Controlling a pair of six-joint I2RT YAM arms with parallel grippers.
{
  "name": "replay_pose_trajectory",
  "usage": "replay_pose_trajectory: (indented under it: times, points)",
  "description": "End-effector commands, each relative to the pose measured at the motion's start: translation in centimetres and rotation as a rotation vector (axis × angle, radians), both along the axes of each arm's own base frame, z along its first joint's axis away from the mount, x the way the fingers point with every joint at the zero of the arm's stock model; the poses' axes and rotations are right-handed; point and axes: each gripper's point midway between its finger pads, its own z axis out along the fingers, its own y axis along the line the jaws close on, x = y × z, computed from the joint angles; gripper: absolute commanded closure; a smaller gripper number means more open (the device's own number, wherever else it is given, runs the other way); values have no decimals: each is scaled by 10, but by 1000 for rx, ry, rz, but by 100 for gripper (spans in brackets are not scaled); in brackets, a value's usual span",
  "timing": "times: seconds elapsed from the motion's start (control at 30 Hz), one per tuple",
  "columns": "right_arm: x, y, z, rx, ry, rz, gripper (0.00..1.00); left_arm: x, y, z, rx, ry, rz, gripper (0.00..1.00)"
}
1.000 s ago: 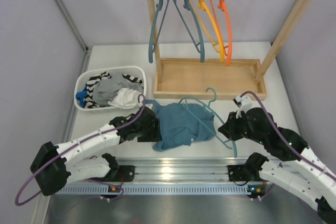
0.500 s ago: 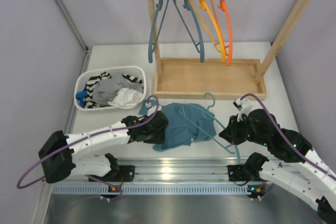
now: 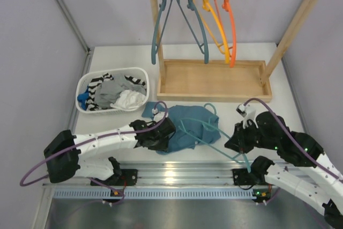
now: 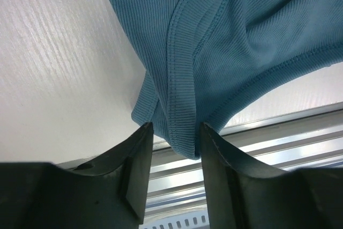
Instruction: Place the tank top on the hanger
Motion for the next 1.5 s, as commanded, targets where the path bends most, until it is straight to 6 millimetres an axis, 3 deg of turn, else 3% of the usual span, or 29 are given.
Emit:
replay_pose_trajectory:
  times: [0.0, 0.27, 0.47, 0.8, 1.1, 1.47]
  points:
    - [-13, 5, 13, 31, 2, 81, 100, 6, -7, 10, -12, -28, 10, 56]
    - [-29, 15, 12, 68, 35, 198, 100, 8, -8, 9, 8, -28, 1, 88]
    - [-35, 20, 2, 79, 61, 245, 100, 10, -8, 12, 11, -35, -1, 100]
    - [-33, 30, -7, 95, 62, 284, 100, 12, -12, 22, 15, -43, -26, 100]
    - [-10, 41, -9, 85, -4, 258, 100, 11, -11, 31, 27, -40, -71, 100]
    - [-19, 57, -3, 164, -4, 338, 100, 24, -2, 58, 56, -118, -34, 100]
